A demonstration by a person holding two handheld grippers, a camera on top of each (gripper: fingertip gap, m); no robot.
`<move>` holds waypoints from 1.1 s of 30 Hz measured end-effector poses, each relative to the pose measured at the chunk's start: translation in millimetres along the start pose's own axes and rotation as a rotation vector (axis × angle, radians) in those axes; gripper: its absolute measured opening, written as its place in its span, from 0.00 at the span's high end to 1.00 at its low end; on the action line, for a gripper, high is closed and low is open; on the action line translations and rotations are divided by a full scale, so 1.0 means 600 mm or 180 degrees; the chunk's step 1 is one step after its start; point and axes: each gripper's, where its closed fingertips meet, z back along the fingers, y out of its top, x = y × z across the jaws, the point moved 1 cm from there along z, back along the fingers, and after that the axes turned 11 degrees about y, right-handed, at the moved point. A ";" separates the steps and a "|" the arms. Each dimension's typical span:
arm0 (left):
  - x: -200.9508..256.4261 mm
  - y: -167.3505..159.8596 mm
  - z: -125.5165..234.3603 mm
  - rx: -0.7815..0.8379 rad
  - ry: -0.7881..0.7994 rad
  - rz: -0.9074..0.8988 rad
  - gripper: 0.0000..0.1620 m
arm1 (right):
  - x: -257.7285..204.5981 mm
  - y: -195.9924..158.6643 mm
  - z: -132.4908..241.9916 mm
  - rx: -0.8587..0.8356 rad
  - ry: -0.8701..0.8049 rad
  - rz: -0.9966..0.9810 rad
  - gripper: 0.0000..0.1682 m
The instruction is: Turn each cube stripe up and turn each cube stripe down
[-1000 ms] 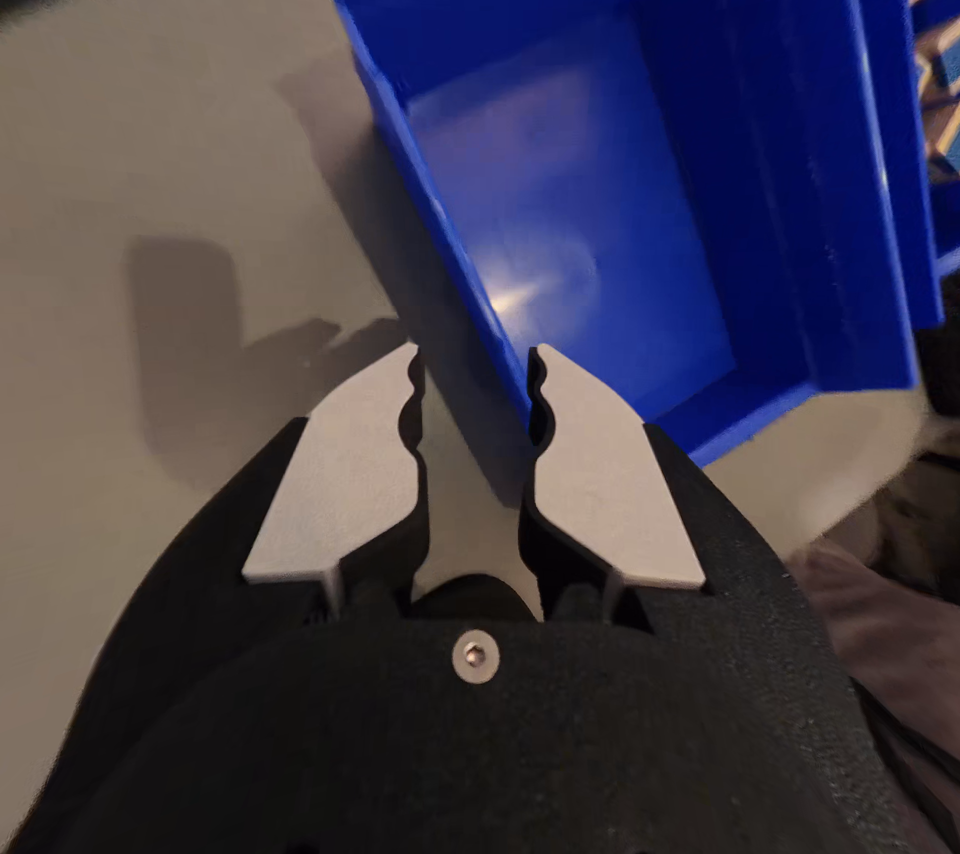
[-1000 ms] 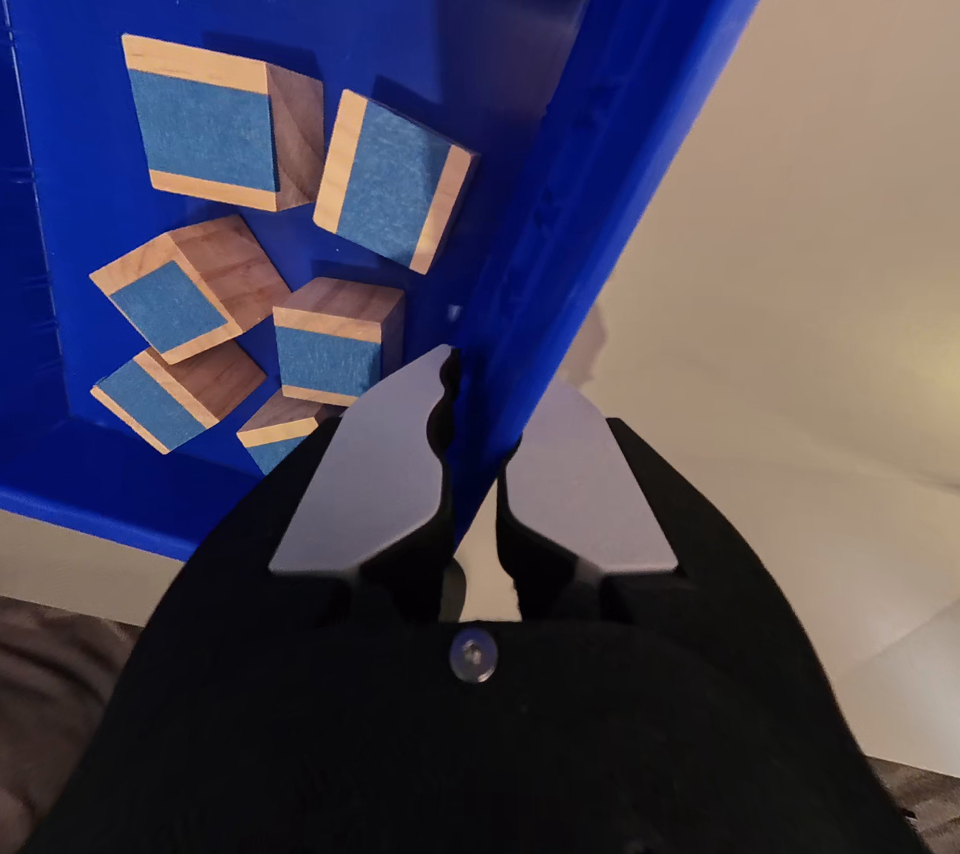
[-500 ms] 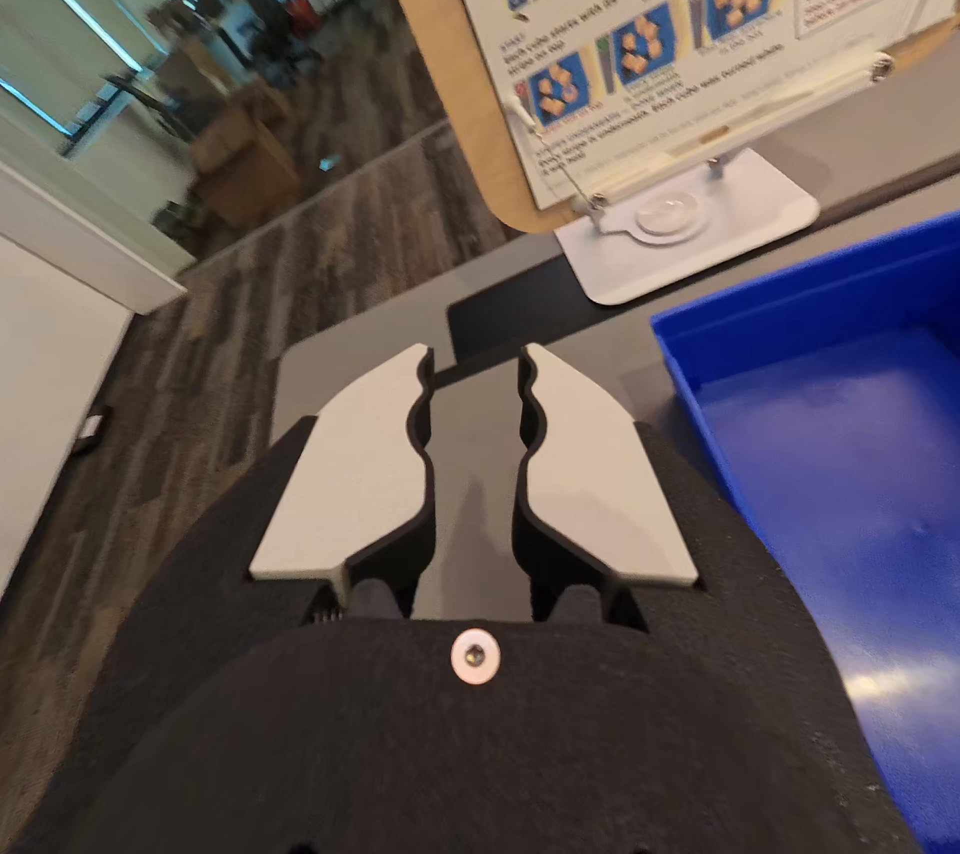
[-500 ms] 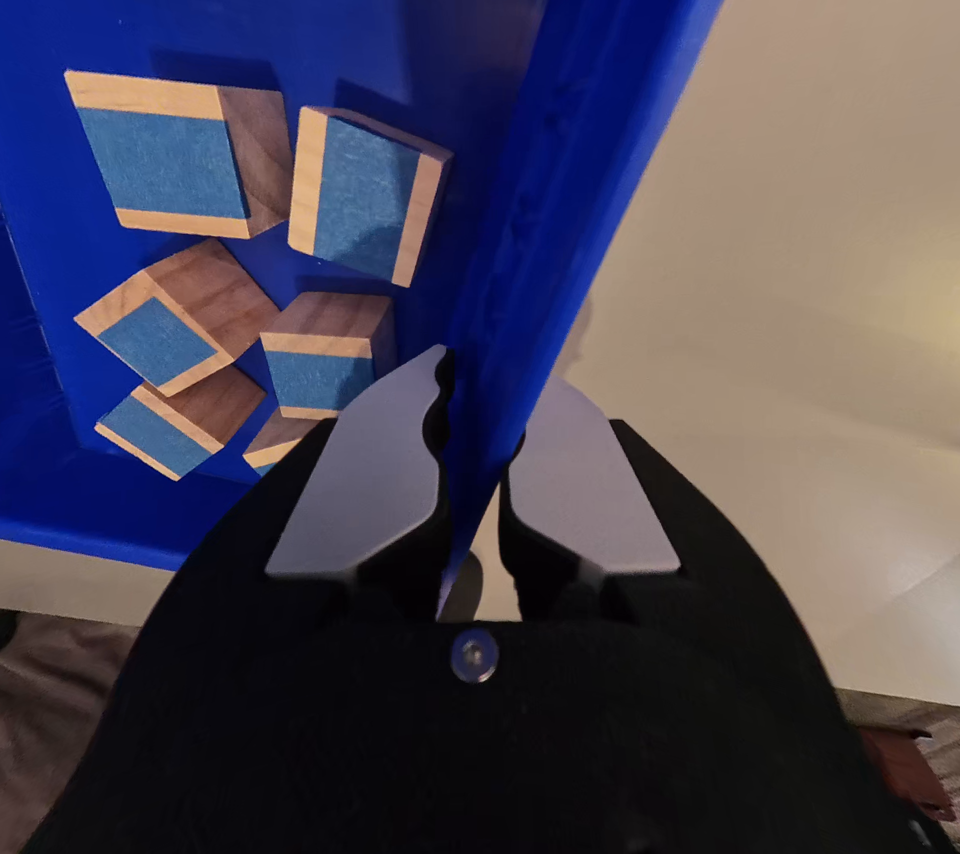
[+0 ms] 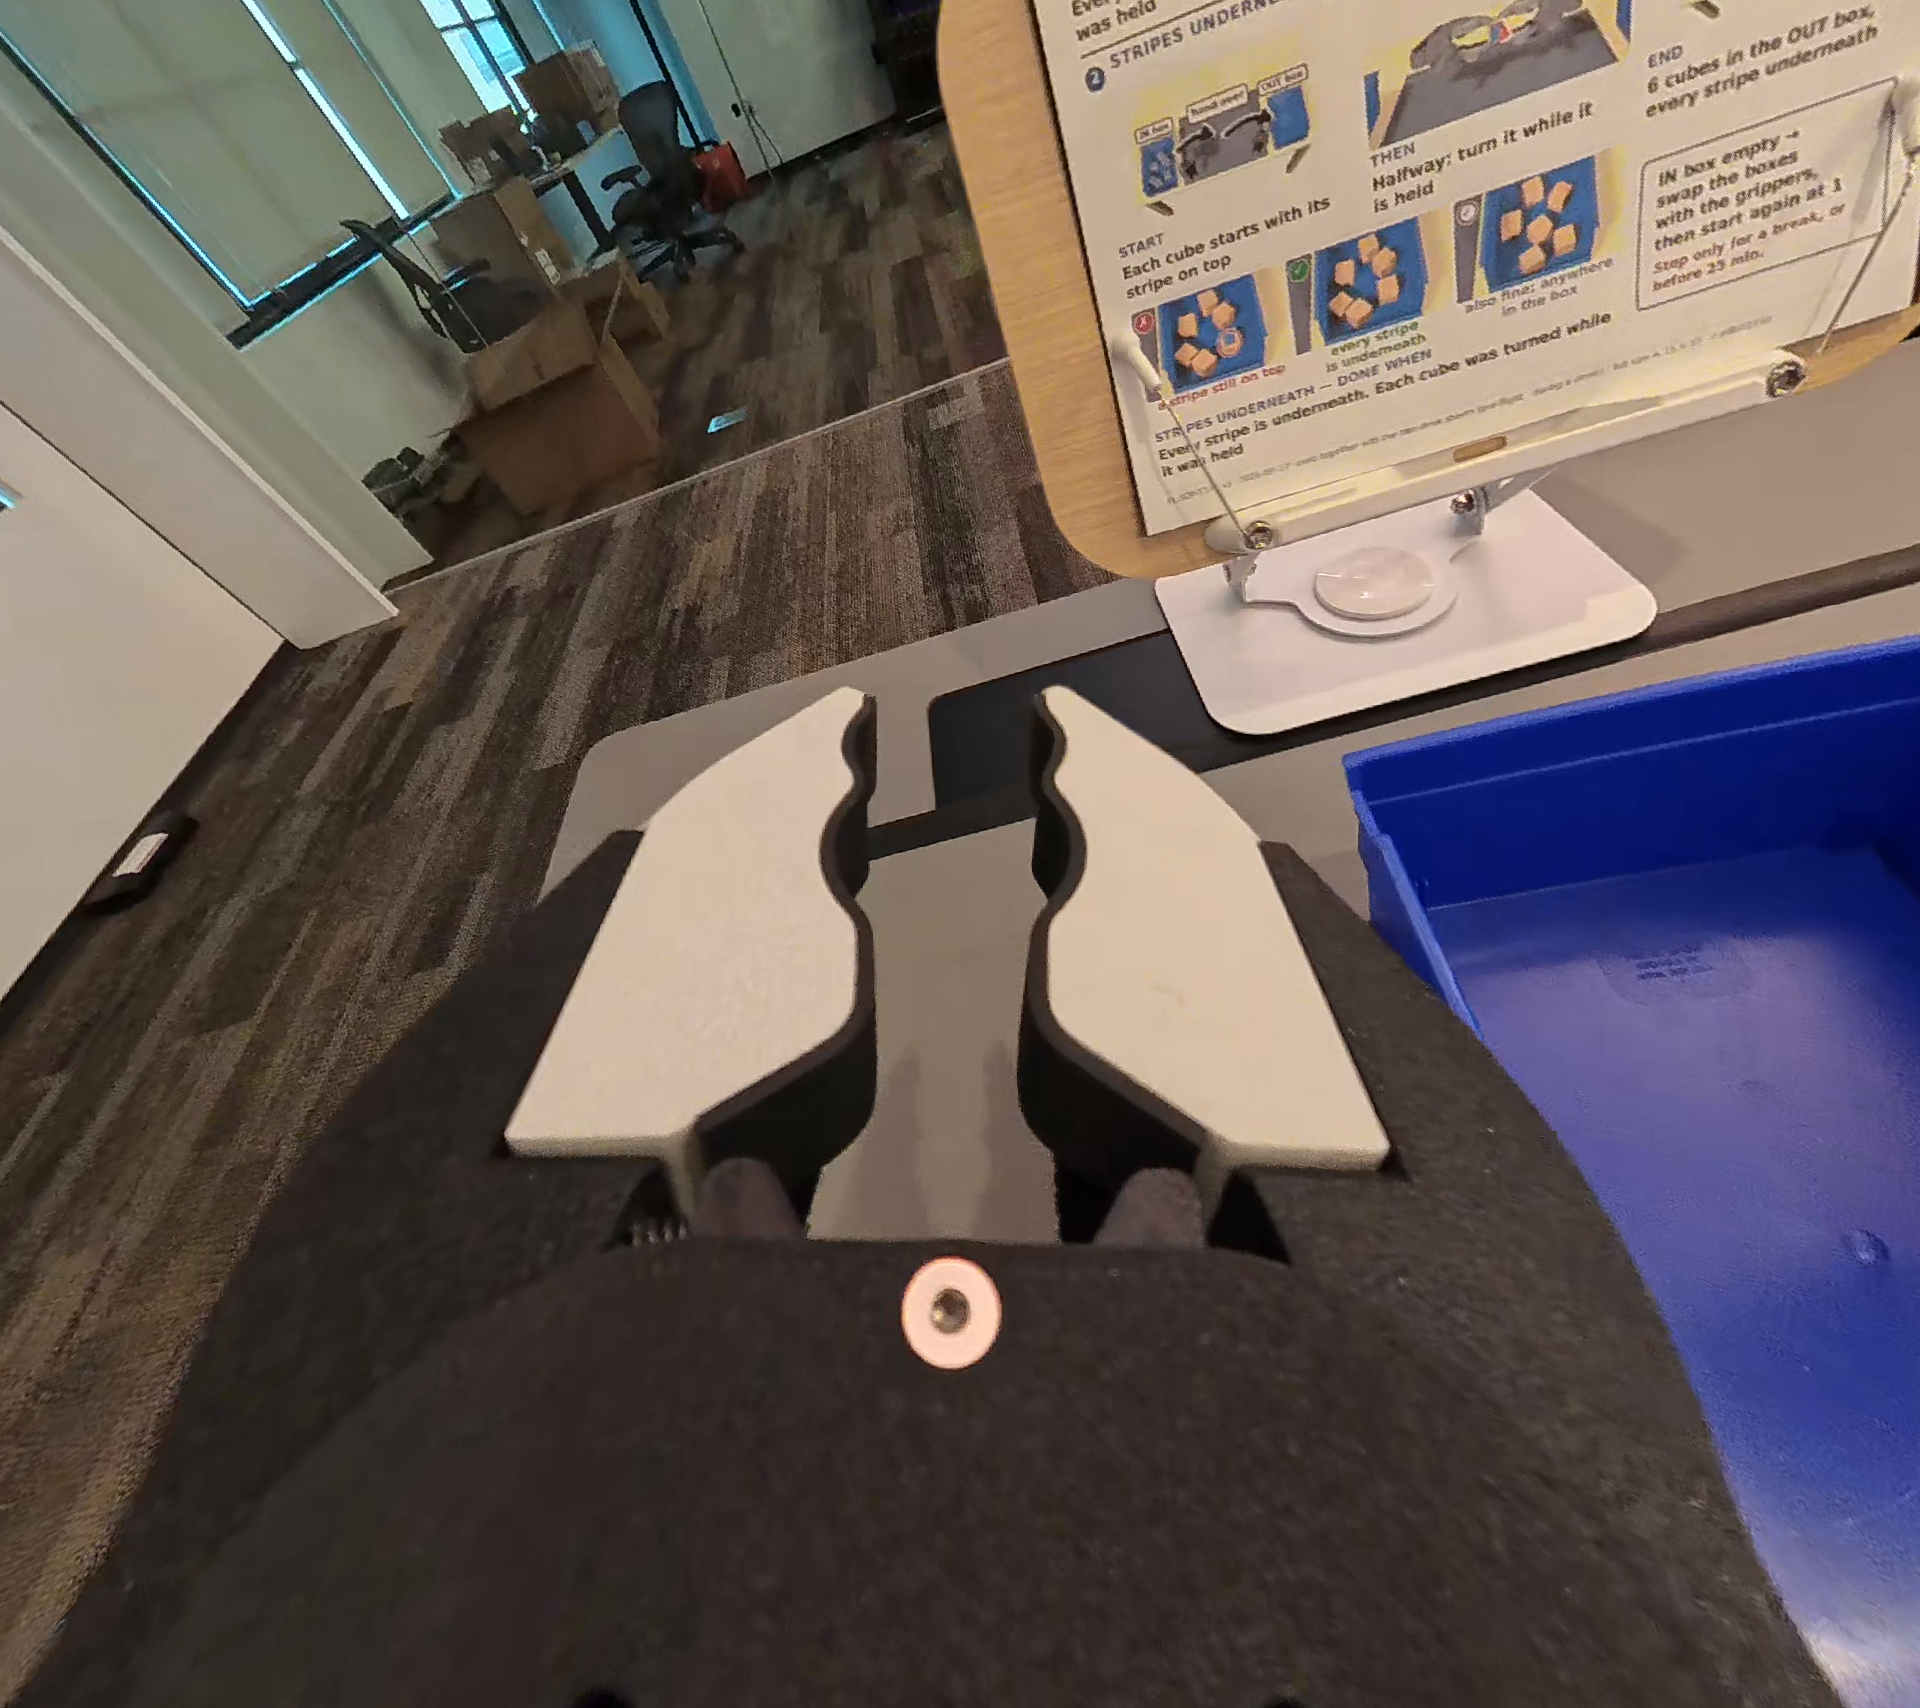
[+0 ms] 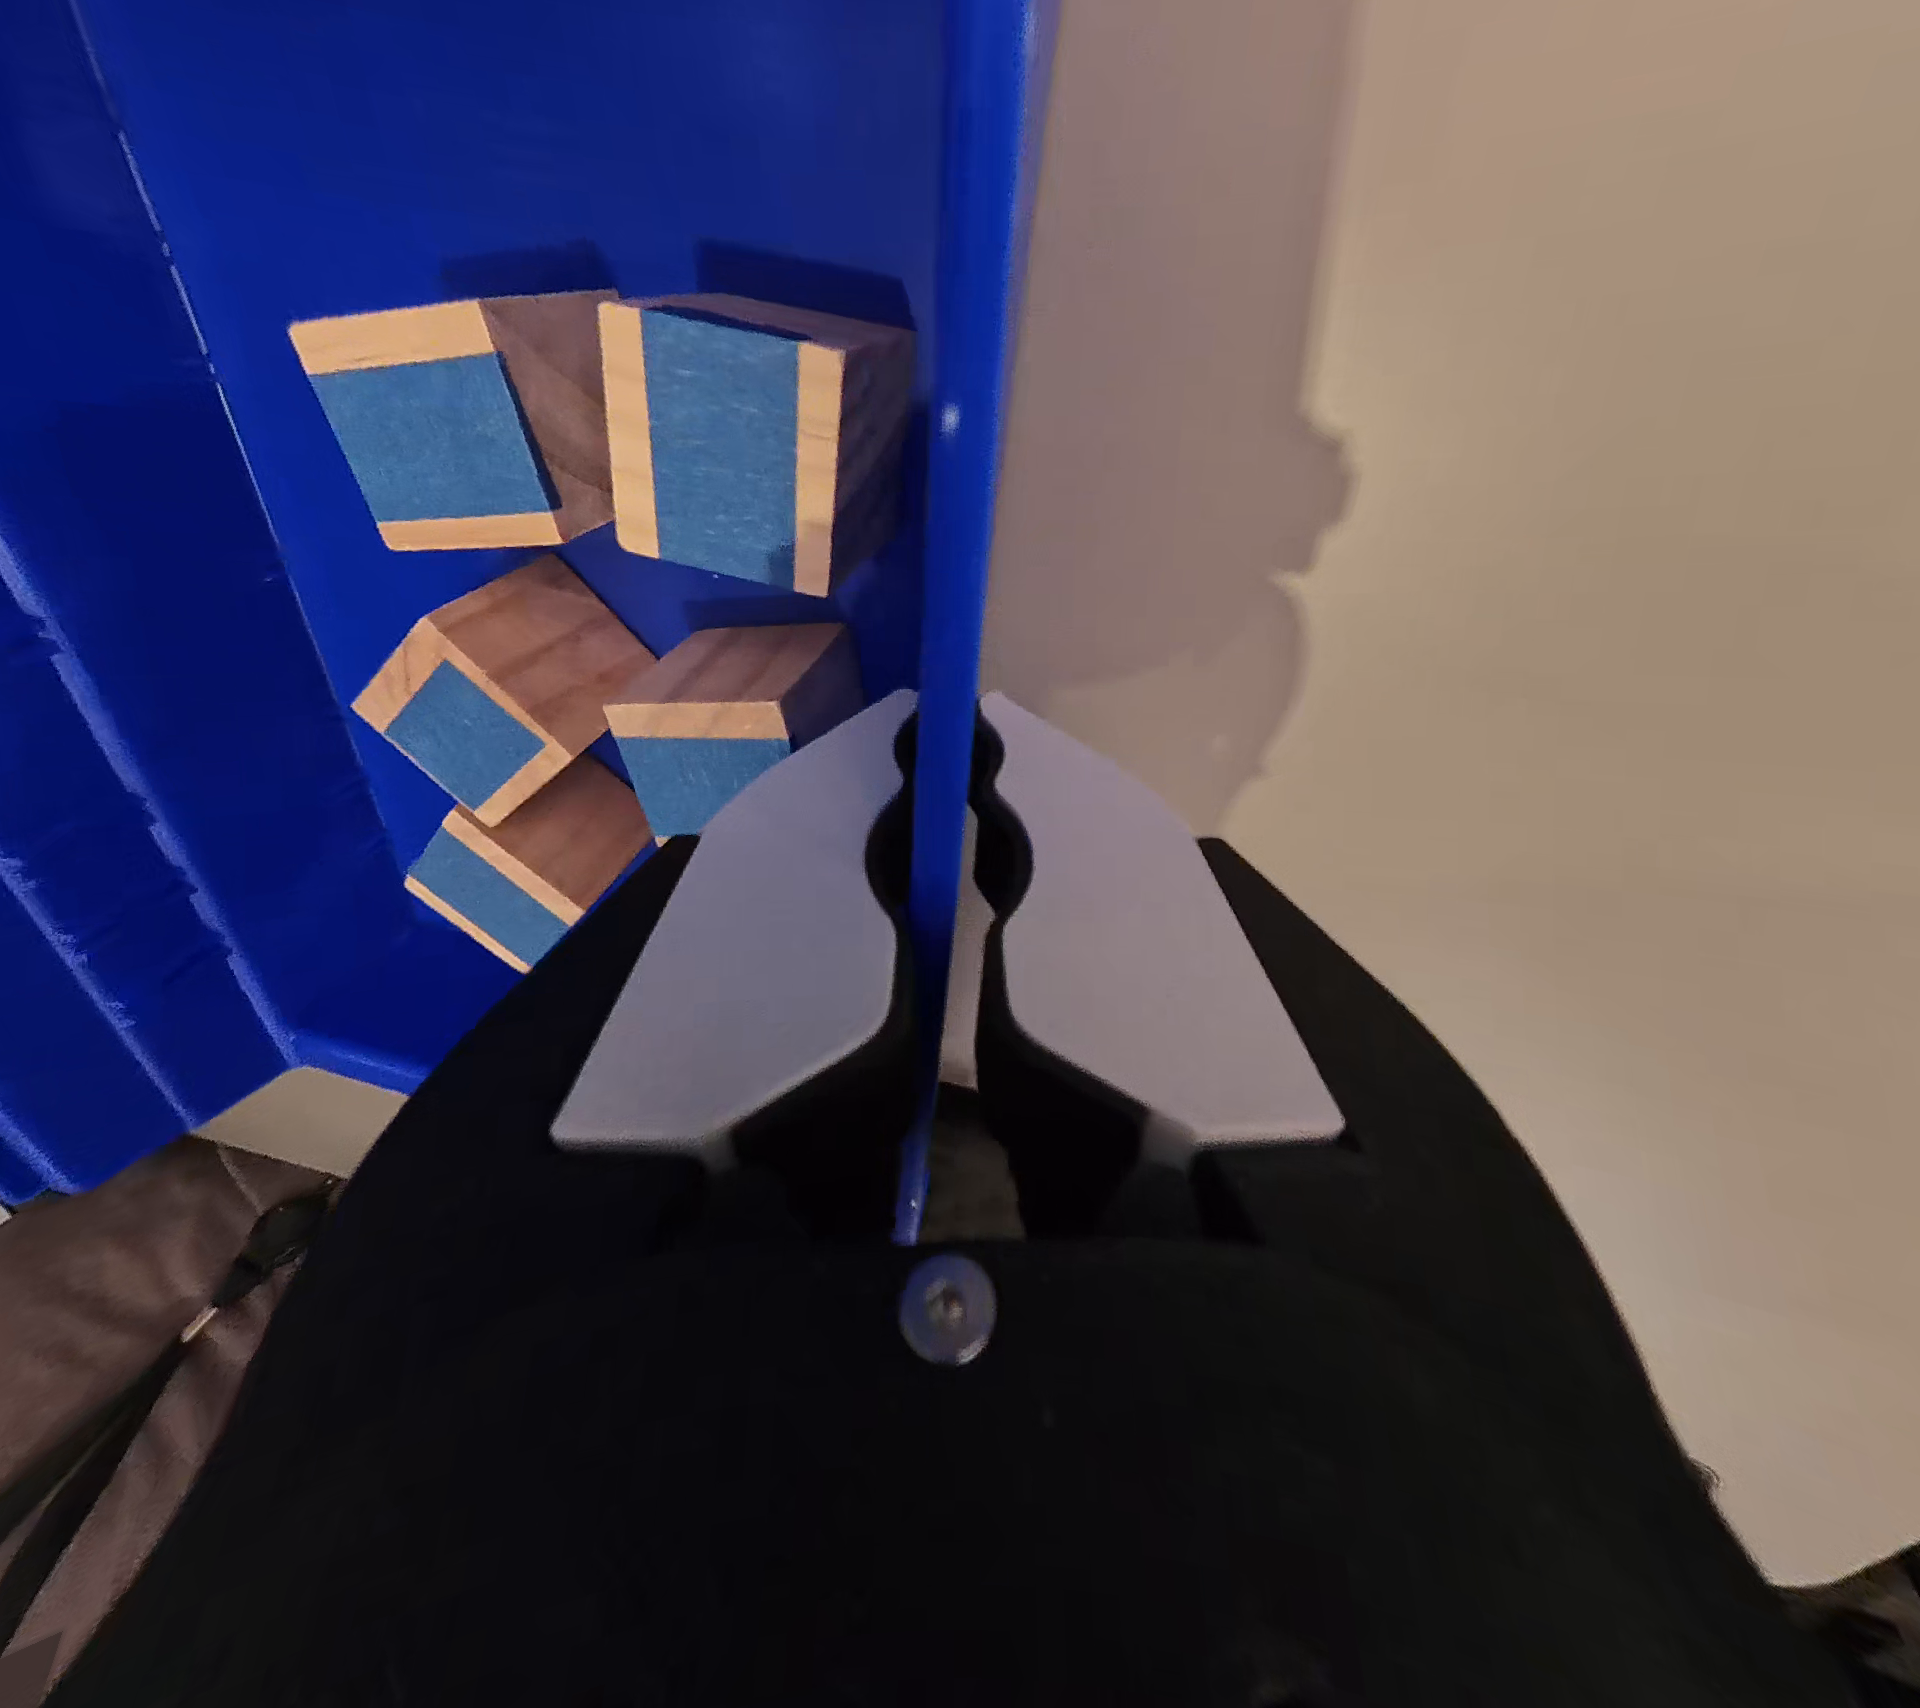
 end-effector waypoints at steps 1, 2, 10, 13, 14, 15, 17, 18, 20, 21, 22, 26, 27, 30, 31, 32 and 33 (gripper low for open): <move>-0.006 -0.002 -0.001 -0.0011 0.0013 0.0017 0.83 | 0.002 -0.001 0.002 -0.0006 0.0003 -0.0009 0.96; -0.013 -0.007 -0.003 -0.0079 0.0016 0.0026 0.83 | 0.004 -0.004 0.003 -0.0021 0.0029 -0.0026 0.96; -0.055 -0.028 -0.016 -0.0162 -0.0112 0.0166 0.71 | 0.023 -0.024 0.041 -0.0073 0.0089 -0.0076 0.97; -0.074 -0.032 -0.019 -0.0179 -0.0025 0.0205 0.71 | 0.022 -0.026 0.078 -0.0059 0.0019 -0.0072 0.97; -0.079 -0.033 -0.020 -0.0190 -0.0009 0.0214 0.71 | 0.019 -0.024 0.094 -0.0064 -0.0039 -0.0065 0.97; -0.084 -0.035 -0.020 -0.0208 0.0001 0.0230 0.71 | 0.013 -0.021 0.111 -0.0076 -0.0113 -0.0042 0.97; -0.091 -0.038 -0.019 -0.0251 -0.0007 0.0265 0.71 | -0.007 -0.010 0.147 -0.0095 -0.0273 0.0021 0.97; -0.095 -0.040 -0.018 -0.0273 -0.0011 0.0274 0.71 | -0.023 -0.004 0.163 -0.0113 -0.0333 0.0070 0.97; -0.108 -0.043 -0.015 -0.0294 0.0024 0.0286 0.71 | -0.065 0.012 0.190 -0.0164 -0.0416 0.0188 0.97; -0.117 -0.044 -0.012 -0.0303 0.0043 0.0288 0.71 | -0.091 0.021 0.199 -0.0195 -0.0433 0.0271 0.97; -0.126 -0.045 -0.009 -0.0321 0.0061 0.0299 0.72 | -0.121 0.031 0.204 -0.0221 -0.0440 0.0368 0.97; -0.178 -0.047 0.016 -0.0319 0.0160 0.0428 0.72 | -0.266 0.076 0.189 -0.0348 -0.0375 0.0862 0.97; -0.188 -0.047 0.025 -0.0317 0.0110 0.0468 0.72 | -0.307 0.086 0.176 -0.0397 -0.0339 0.1016 0.97; -0.224 -0.050 0.063 -0.0360 0.0065 0.0638 0.72 | -0.439 0.113 0.125 -0.0542 -0.0167 0.1488 0.97; -0.241 -0.051 0.077 -0.0341 0.0128 0.0669 0.72 | -0.483 0.120 0.104 -0.0593 -0.0086 0.1621 0.97; -0.258 -0.051 0.092 -0.0313 0.0206 0.0700 0.72 | -0.527 0.125 0.083 -0.0647 -0.0001 0.1747 0.97; -0.274 -0.052 0.107 -0.0293 0.0281 0.0738 0.72 | -0.569 0.129 0.060 -0.0709 0.0079 0.1868 0.97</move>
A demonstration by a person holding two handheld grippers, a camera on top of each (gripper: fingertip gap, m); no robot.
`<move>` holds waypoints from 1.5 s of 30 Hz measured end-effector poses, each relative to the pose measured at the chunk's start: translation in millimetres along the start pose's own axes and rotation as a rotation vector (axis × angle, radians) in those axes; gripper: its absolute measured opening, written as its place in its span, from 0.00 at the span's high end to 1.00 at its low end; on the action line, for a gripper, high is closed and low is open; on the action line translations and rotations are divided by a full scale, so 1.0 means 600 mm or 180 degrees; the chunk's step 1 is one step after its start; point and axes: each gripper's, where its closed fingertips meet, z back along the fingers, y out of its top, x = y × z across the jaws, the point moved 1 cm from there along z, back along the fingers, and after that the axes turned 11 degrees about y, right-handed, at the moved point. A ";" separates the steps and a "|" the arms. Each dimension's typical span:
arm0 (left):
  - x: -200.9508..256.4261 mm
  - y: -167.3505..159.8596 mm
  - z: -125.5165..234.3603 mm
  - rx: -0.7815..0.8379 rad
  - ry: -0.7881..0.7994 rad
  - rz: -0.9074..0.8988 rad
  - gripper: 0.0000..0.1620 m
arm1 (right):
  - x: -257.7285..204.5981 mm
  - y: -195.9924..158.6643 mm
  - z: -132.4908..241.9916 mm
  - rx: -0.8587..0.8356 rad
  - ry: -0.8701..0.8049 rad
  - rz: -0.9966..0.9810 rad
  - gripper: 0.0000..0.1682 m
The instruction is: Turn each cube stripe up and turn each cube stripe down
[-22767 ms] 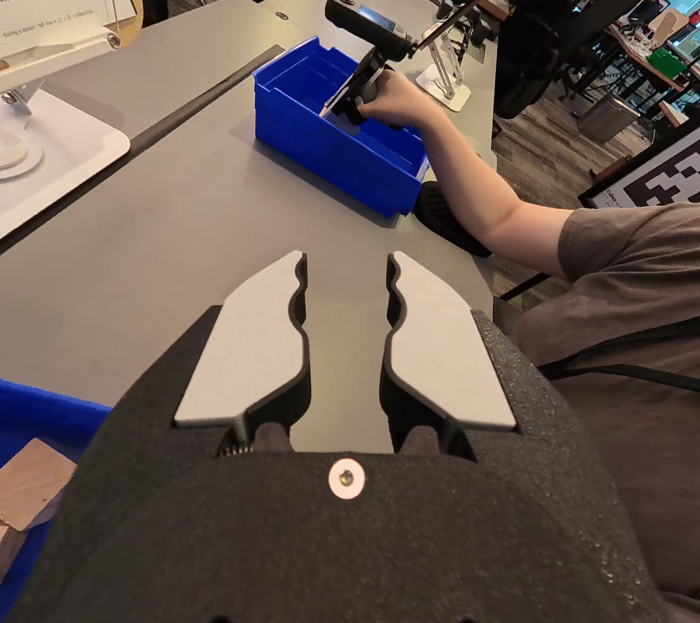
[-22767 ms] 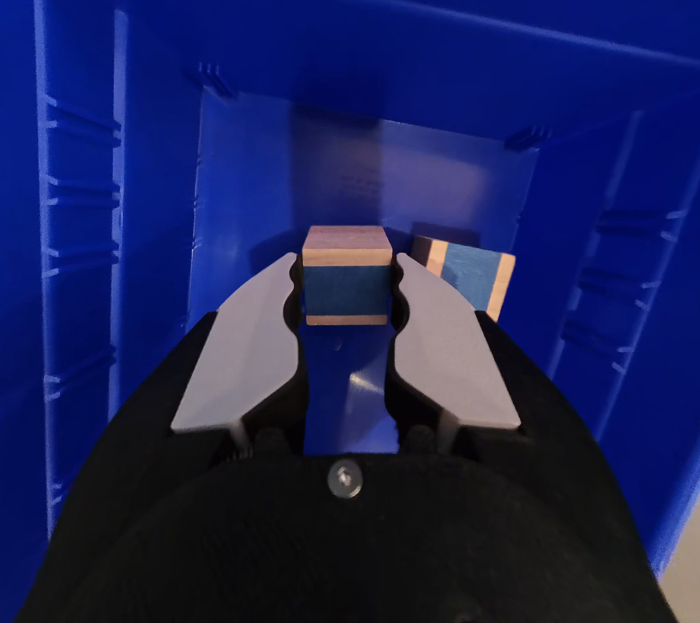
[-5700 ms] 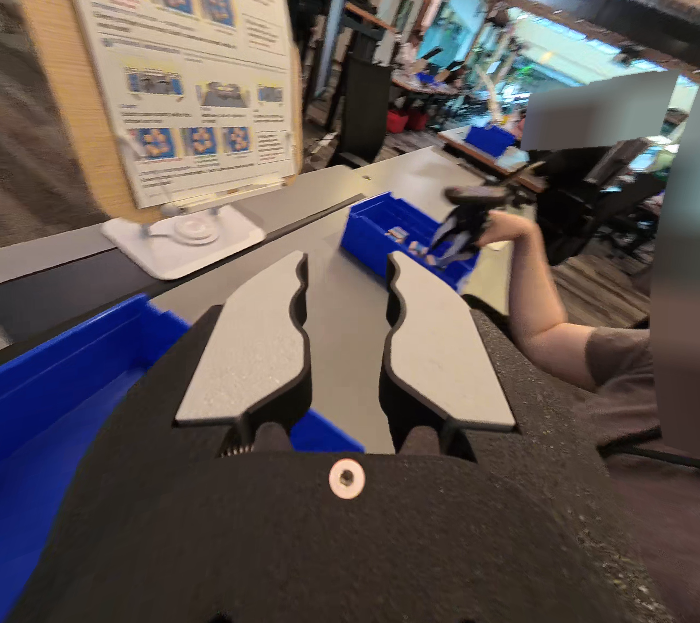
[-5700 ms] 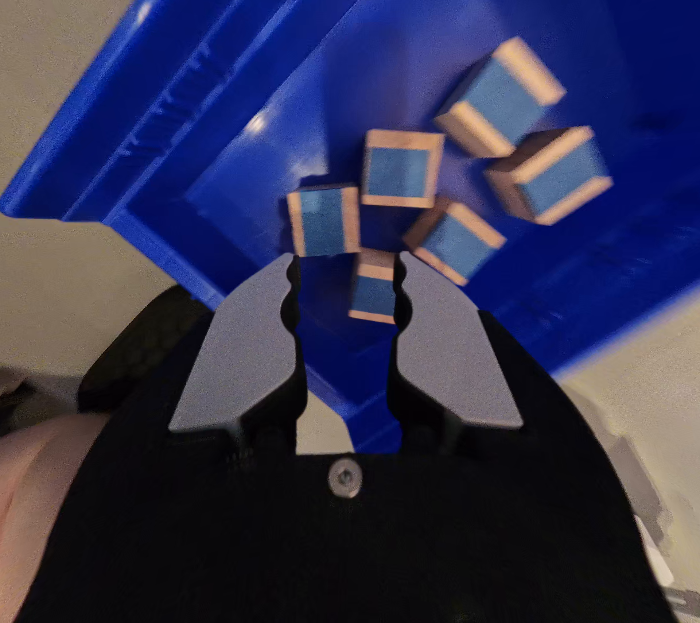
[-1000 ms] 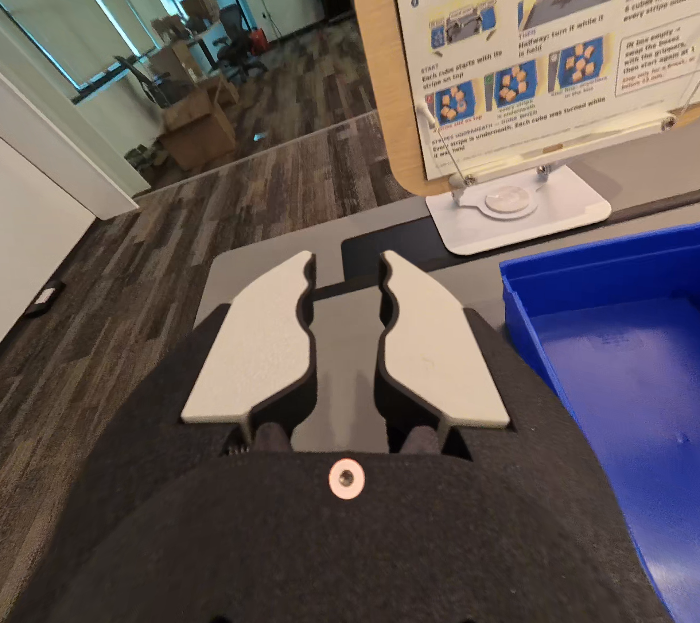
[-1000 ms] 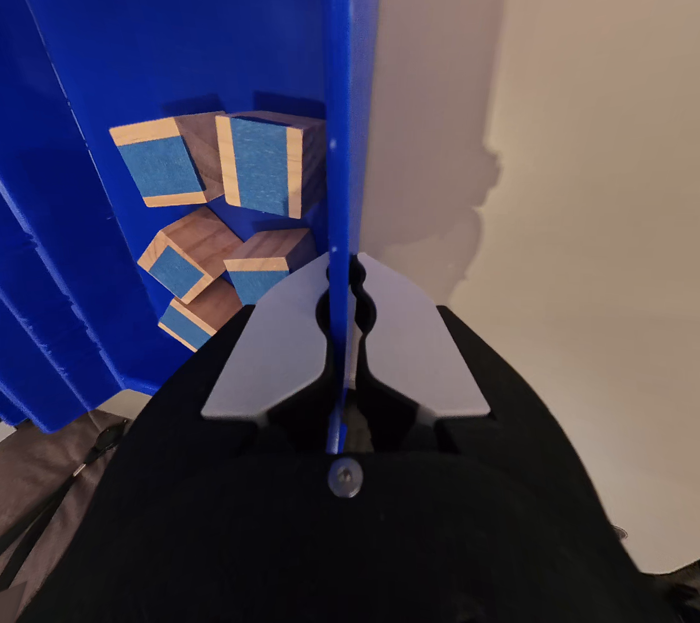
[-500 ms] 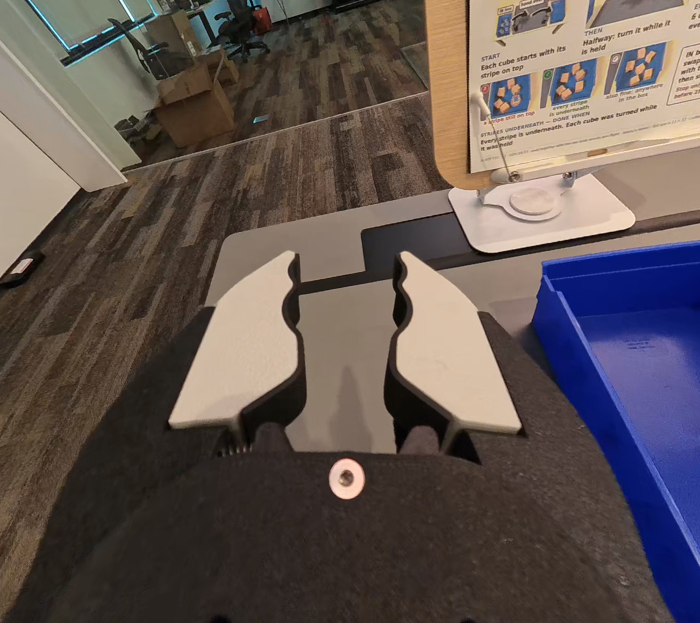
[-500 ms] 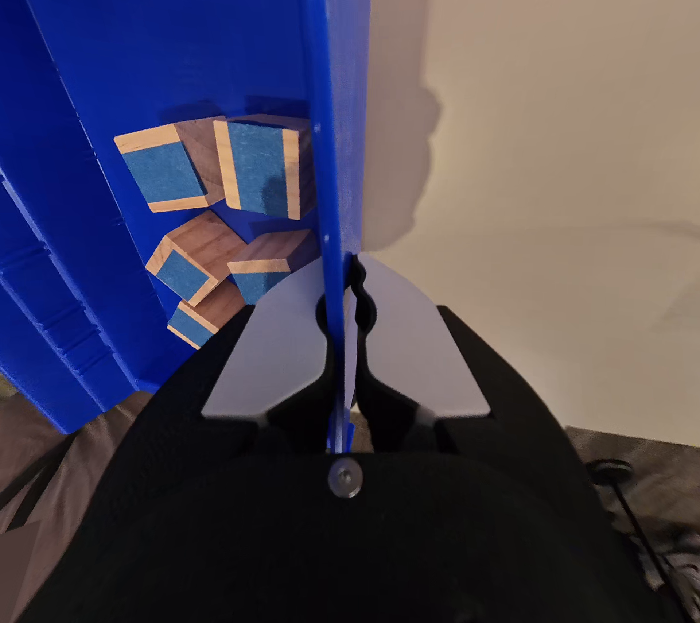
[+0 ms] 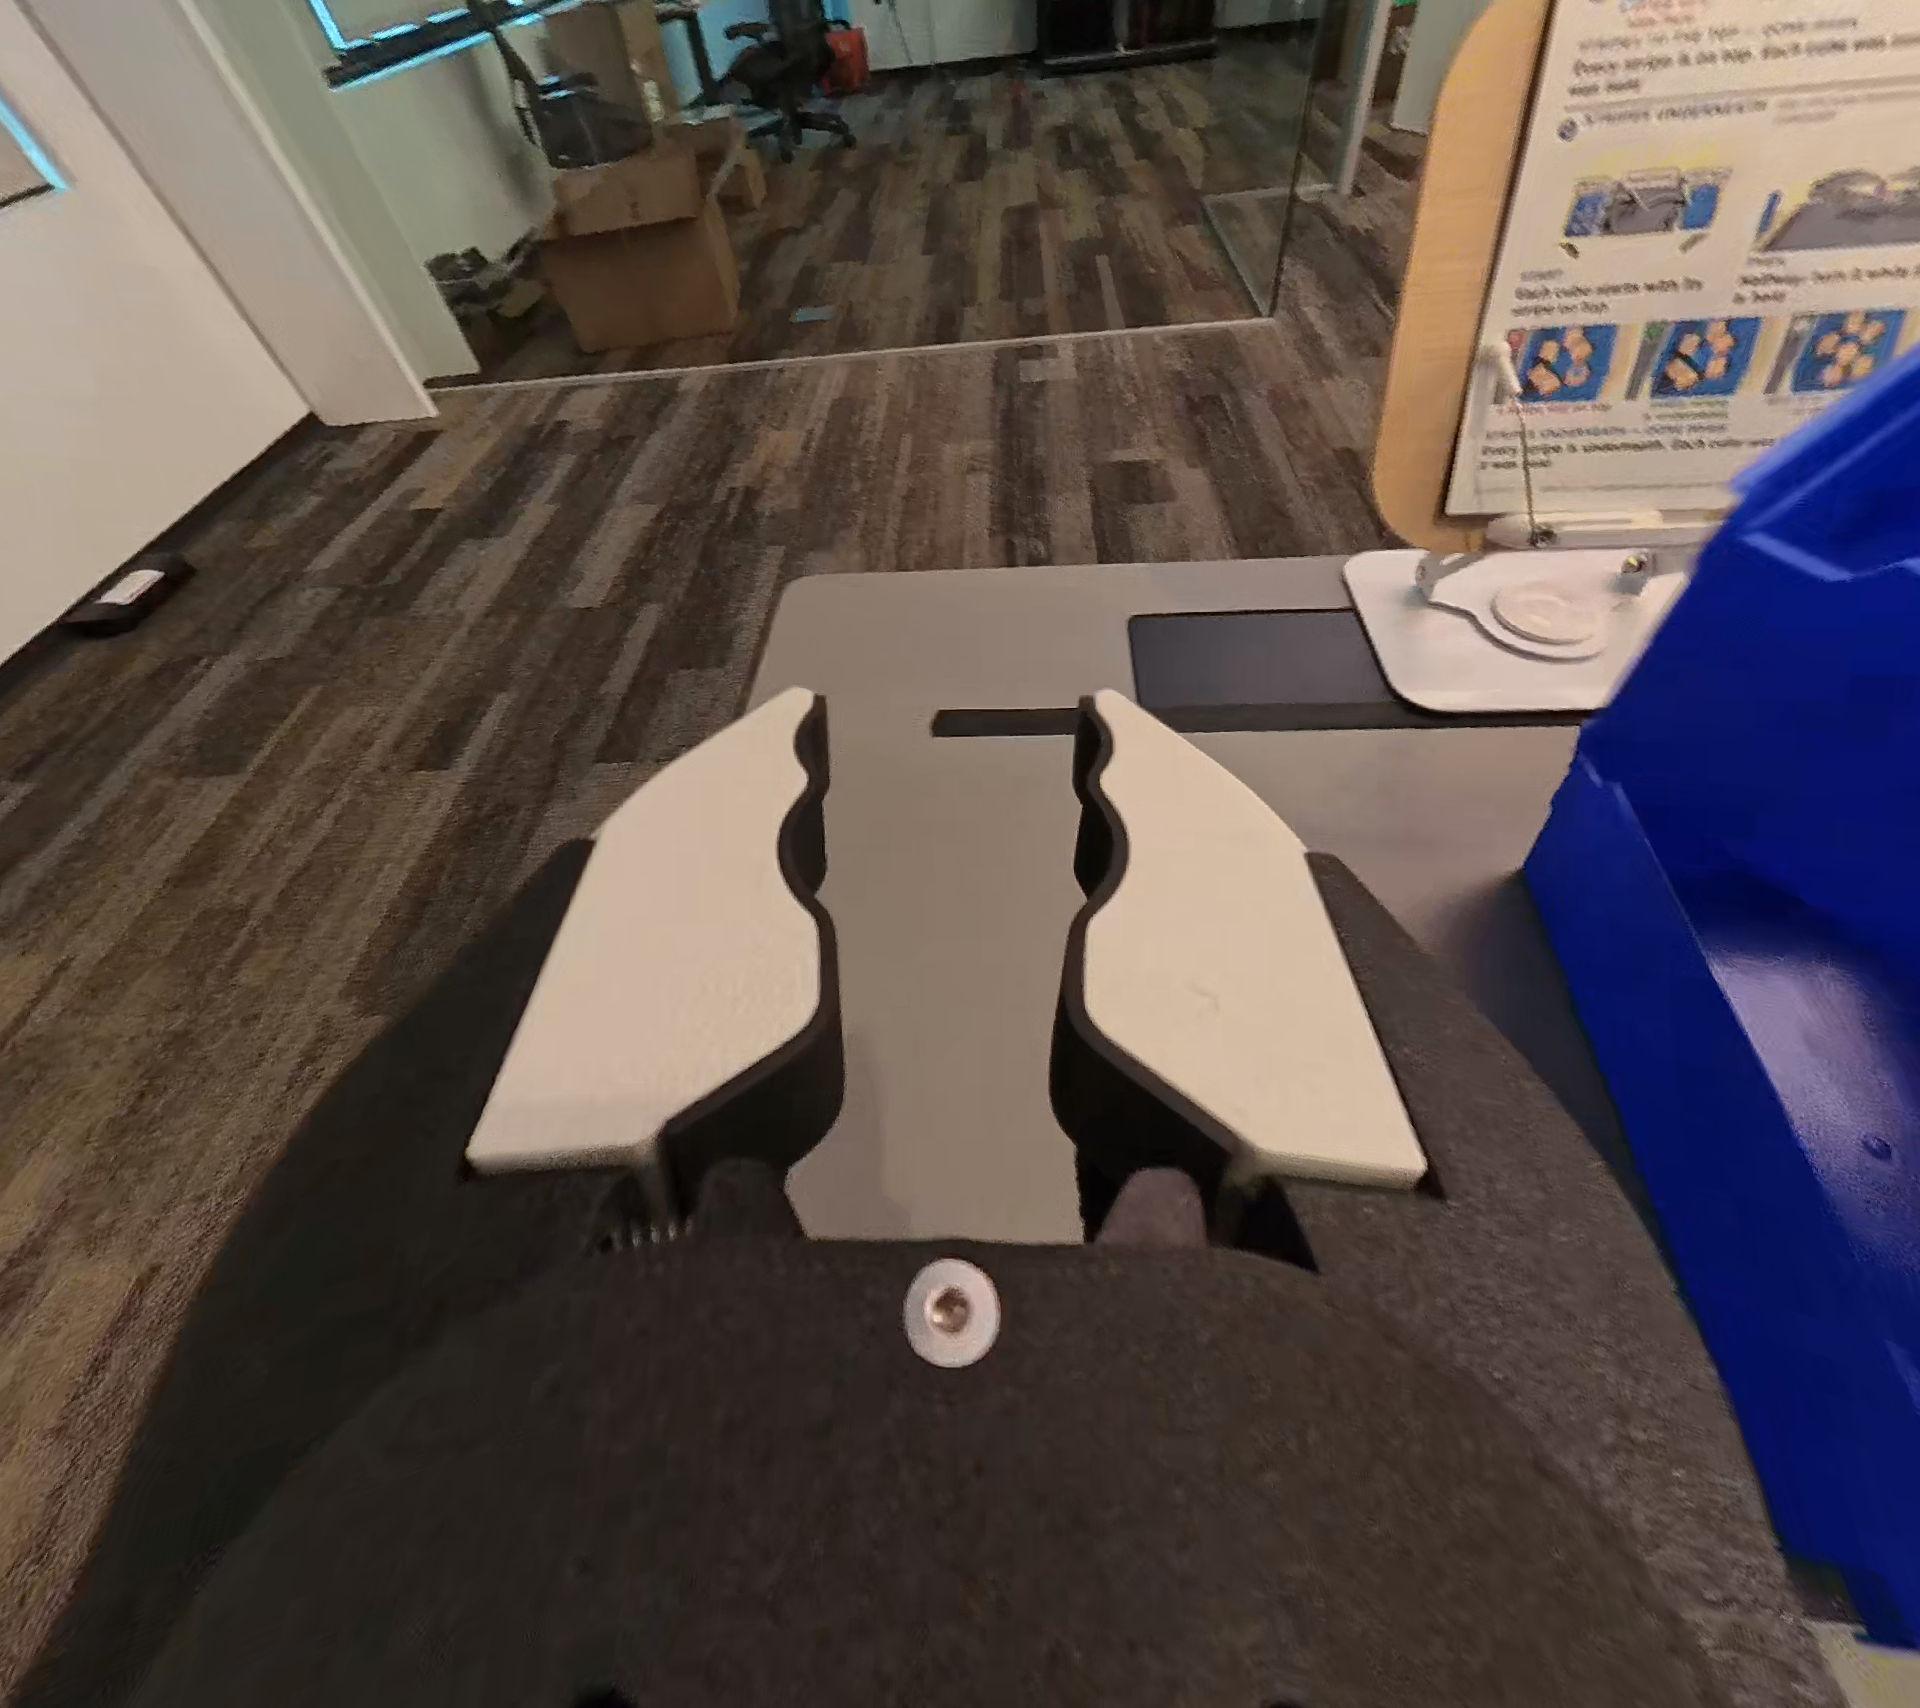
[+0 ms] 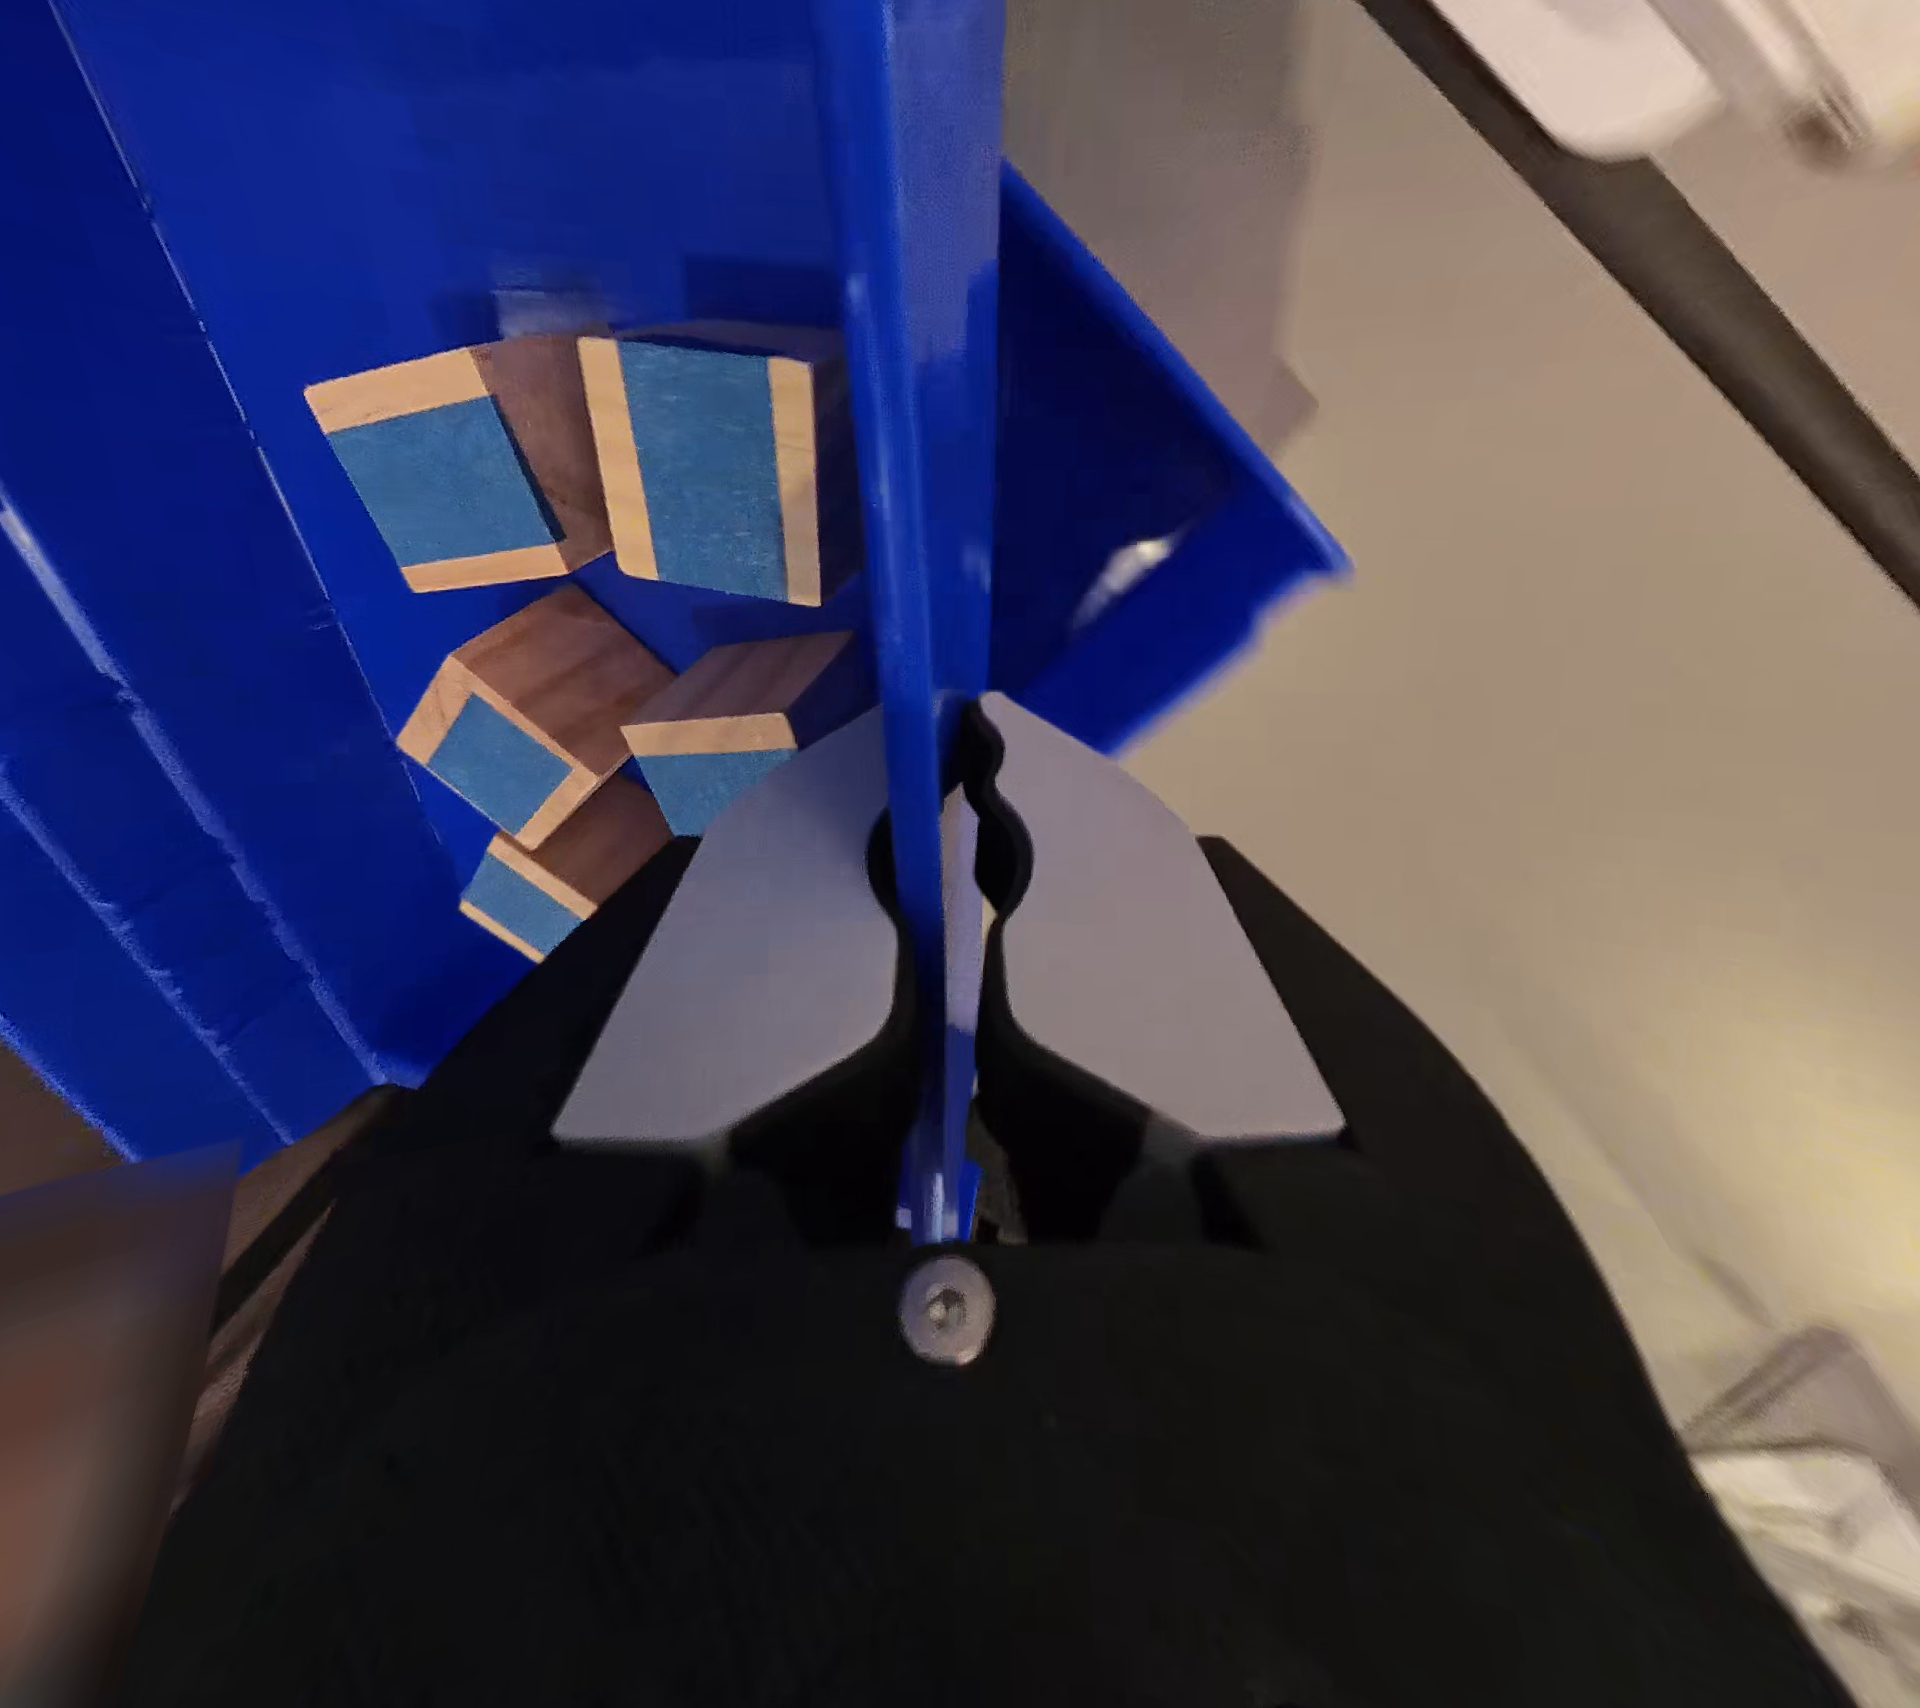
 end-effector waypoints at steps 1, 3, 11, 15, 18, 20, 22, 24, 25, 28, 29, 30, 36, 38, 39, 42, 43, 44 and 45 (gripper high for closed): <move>-0.015 0.001 0.014 0.0026 0.0050 0.0046 0.72 | -0.031 0.031 -0.020 -0.0033 0.0072 0.0127 0.97; -0.036 0.008 0.041 0.0155 0.0054 0.0115 0.75 | -0.089 0.087 -0.061 -0.0099 0.0194 0.0348 0.97; -0.061 0.004 0.079 0.0248 0.0062 0.0060 0.80 | -0.259 0.231 -0.221 -0.0515 0.0334 0.0875 0.96; -0.055 0.007 0.070 0.0262 -0.0017 0.0127 0.75 | -0.302 0.268 -0.291 -0.0620 0.0318 0.0989 0.96; -0.036 -0.002 0.059 0.0152 -0.0207 0.0075 0.76 | -0.309 0.286 -0.351 -0.0613 0.0294 0.1020 0.96; -0.029 -0.009 0.053 0.0072 -0.0252 0.0002 0.75 | -0.302 0.292 -0.387 -0.0636 0.0250 0.0982 0.96; -0.024 -0.010 0.050 0.0052 -0.0286 -0.0025 0.74 | -0.290 0.294 -0.416 -0.0654 0.0218 0.0905 0.96; -0.017 -0.011 0.049 0.0046 -0.0357 -0.0030 0.74 | -0.278 0.295 -0.435 -0.0669 0.0194 0.0826 0.96; -0.016 -0.011 0.048 0.0044 -0.0375 -0.0026 0.74 | -0.272 0.295 -0.442 -0.0669 0.0188 0.0781 0.96; -0.012 -0.010 0.044 0.0038 -0.0412 -0.0017 0.74 | -0.260 0.296 -0.455 -0.0626 0.0244 0.0646 0.96; -0.009 -0.011 0.043 0.0030 -0.0430 -0.0021 0.74 | -0.258 0.298 -0.456 -0.0582 0.0275 0.0623 0.96; -0.007 -0.011 0.040 0.0020 -0.0443 -0.0028 0.74 | -0.255 0.300 -0.457 -0.0539 0.0286 0.0601 0.96; 0.014 -0.020 0.030 -0.0107 -0.0503 -0.0177 0.74 | -0.253 0.319 -0.429 -0.0140 0.0228 0.0742 0.87; 0.019 -0.024 0.030 -0.0149 -0.0523 -0.0243 0.73 | -0.248 0.326 -0.386 0.0188 0.0022 0.0964 0.79; 0.021 -0.024 0.030 -0.0154 -0.0519 -0.0263 0.73 | -0.249 0.326 -0.356 0.0423 -0.0088 0.1121 0.77; 0.026 -0.021 0.033 -0.0136 -0.0541 -0.0284 0.73 | -0.230 0.292 -0.238 0.1316 -0.0663 0.1497 0.75; 0.028 -0.020 0.035 -0.0126 -0.0556 -0.0290 0.73 | -0.209 0.261 -0.202 0.1492 -0.0902 0.1516 0.72; 0.030 -0.020 0.036 -0.0122 -0.0569 -0.0301 0.73 | -0.178 0.223 -0.171 0.1572 -0.1139 0.1444 0.69; 0.033 -0.019 0.037 -0.0123 -0.0583 -0.0315 0.73 | -0.139 0.179 -0.147 0.1555 -0.1349 0.1289 0.64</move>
